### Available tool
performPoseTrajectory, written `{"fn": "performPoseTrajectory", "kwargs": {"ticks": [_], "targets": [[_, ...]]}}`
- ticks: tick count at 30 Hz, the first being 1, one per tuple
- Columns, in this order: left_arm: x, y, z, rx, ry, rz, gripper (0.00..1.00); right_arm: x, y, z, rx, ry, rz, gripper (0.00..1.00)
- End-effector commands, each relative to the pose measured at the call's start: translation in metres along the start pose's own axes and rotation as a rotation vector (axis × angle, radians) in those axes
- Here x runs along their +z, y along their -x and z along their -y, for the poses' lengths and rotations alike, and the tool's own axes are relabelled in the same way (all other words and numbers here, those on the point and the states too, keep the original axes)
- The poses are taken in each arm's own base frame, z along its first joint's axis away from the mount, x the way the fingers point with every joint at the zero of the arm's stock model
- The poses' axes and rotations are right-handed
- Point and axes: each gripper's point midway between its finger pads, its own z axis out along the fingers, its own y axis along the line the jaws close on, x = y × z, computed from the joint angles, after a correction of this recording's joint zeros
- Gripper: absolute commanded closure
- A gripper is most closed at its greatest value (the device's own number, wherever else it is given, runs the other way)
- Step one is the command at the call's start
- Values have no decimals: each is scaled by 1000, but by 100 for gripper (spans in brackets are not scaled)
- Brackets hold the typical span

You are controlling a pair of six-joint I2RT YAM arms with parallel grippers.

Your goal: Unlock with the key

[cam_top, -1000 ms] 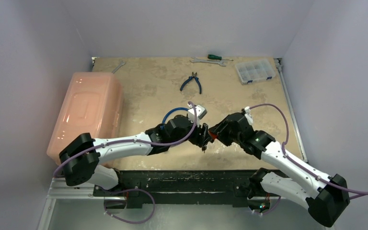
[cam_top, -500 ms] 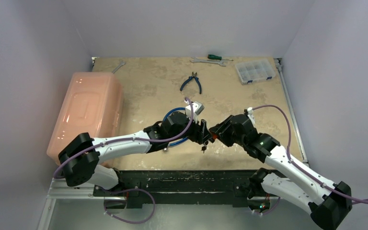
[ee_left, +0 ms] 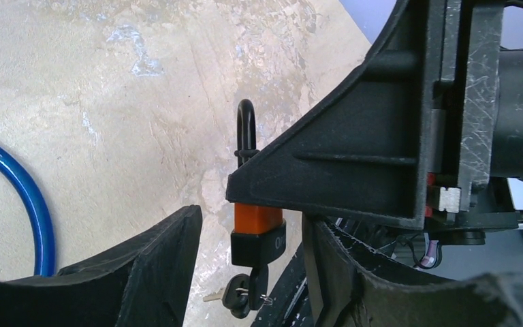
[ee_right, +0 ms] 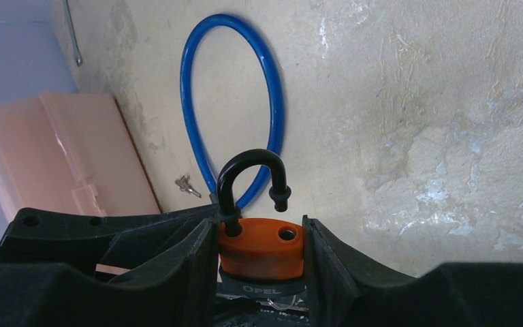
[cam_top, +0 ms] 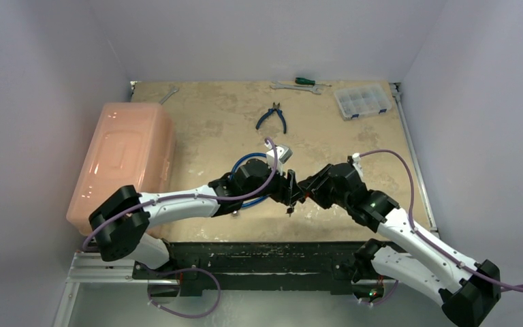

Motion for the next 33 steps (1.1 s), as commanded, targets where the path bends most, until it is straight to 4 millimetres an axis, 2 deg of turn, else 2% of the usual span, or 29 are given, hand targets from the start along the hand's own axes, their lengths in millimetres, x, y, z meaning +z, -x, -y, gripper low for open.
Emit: {"fn": "performPoseTrajectory", "kwargs": {"ticks": [1, 15, 21, 22, 24, 27, 32, 33], "targets": [[3, 14, 9, -26, -45, 48, 41, -9, 2, -24, 37, 90, -2, 100], [5, 9, 22, -44, -137, 31, 48, -15, 2, -32, 44, 132, -10, 100], [6, 5, 21, -47, -143, 24, 51, -16, 2, -34, 48, 143, -14, 100], [5, 6, 22, -48, -146, 28, 54, -16, 2, -34, 49, 145, -14, 100], [5, 6, 22, -48, -147, 32, 68, -17, 2, -36, 49, 151, -14, 100], [5, 7, 22, -49, -151, 39, 99, -18, 2, -38, 51, 164, -17, 100], [0, 10, 24, -44, -161, 59, 100, -21, 3, -41, 46, 187, -10, 100], [-1, 11, 24, -39, -163, 63, 100, -22, 4, -41, 42, 185, -8, 92]]}}
